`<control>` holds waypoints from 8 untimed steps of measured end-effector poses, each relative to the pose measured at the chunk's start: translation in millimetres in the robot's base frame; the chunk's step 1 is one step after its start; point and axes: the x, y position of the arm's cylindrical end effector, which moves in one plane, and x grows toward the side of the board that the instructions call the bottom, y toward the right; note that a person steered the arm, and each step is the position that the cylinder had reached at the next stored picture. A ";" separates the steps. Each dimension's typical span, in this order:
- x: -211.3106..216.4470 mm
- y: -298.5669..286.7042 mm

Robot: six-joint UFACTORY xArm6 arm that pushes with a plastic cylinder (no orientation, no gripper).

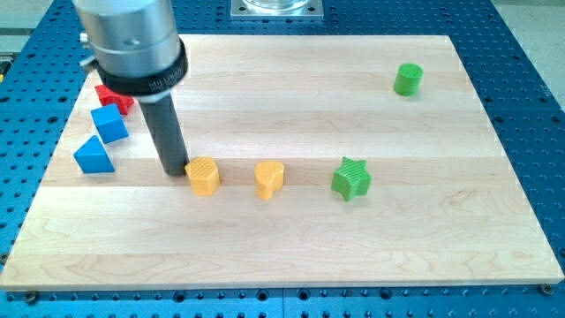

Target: Move the green circle to the left of the yellow hexagon

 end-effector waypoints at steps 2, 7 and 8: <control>-76.6 126.4; -64.2 198.2; -43.3 88.7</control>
